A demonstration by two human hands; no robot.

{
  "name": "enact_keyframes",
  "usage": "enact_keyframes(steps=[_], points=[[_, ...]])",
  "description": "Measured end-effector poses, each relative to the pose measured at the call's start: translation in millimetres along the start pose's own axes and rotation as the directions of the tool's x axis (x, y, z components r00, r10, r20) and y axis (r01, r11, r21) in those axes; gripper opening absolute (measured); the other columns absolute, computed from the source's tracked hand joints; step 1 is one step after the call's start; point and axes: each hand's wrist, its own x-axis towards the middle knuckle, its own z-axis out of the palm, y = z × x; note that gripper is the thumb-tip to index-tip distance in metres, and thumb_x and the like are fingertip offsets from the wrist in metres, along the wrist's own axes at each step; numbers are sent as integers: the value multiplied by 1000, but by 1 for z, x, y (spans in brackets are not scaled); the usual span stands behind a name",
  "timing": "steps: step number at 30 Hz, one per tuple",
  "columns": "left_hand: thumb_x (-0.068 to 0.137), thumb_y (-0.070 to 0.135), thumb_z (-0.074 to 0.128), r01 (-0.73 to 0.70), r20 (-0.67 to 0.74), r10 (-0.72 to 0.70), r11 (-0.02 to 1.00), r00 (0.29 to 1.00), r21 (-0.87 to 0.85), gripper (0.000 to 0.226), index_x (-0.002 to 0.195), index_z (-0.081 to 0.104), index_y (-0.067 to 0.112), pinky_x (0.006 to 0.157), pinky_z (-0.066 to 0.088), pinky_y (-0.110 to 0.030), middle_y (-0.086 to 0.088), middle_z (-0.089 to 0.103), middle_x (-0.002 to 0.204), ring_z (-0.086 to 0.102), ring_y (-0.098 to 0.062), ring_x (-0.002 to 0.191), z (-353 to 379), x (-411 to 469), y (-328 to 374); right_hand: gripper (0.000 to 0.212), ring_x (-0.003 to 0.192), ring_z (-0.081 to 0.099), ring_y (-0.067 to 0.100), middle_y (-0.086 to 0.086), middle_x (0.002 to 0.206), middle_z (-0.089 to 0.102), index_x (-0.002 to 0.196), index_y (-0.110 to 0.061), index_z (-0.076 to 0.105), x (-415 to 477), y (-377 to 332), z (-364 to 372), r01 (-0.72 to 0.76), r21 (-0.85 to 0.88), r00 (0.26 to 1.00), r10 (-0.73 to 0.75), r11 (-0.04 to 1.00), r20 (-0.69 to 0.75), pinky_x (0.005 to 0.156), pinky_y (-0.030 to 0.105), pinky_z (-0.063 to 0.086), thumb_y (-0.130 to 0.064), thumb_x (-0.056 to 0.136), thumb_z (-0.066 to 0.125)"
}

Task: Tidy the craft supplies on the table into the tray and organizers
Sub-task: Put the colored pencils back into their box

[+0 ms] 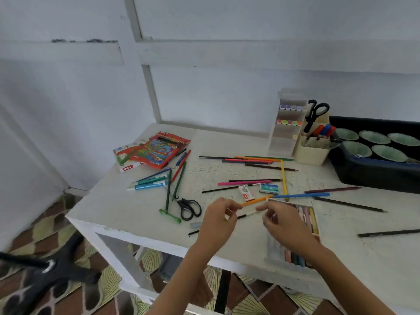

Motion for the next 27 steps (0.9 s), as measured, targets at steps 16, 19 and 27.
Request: enact_keyframes(steps=[16, 19, 27], points=[[43, -1, 90, 99, -117, -30, 763, 993, 639, 45, 75, 73, 27, 58, 37, -24, 10, 63, 78, 54, -18, 74, -88, -15, -120, 21, 77, 56, 6, -3, 92, 66, 92, -19, 72, 86, -90, 90, 181, 156, 931, -221, 971, 290, 63, 8, 41, -8, 88, 55], [39, 14, 94, -17, -85, 96, 758, 992, 652, 41, 69, 70, 30, 61, 36, -21, 16, 61, 71, 45, -10, 78, -93, -13, -120, 22, 82, 59, 11, -2, 95, 66, 96, -16, 73, 83, -91, 101, 159, 166, 928, -205, 973, 311, 64, 8, 42, -8, 89, 54], [77, 25, 63, -326, -52, 358, 893, 932, 312, 14, 86, 74, 21, 64, 43, -19, 7, 64, 82, 49, -3, 81, -69, 6, -75, 21, 75, 65, 18, 11, 93, 72, 99, -13, 73, 62, -72, 58, -242, 687, 906, -94, 685, 412, 69, 23, 52, -16, 95, 53]])
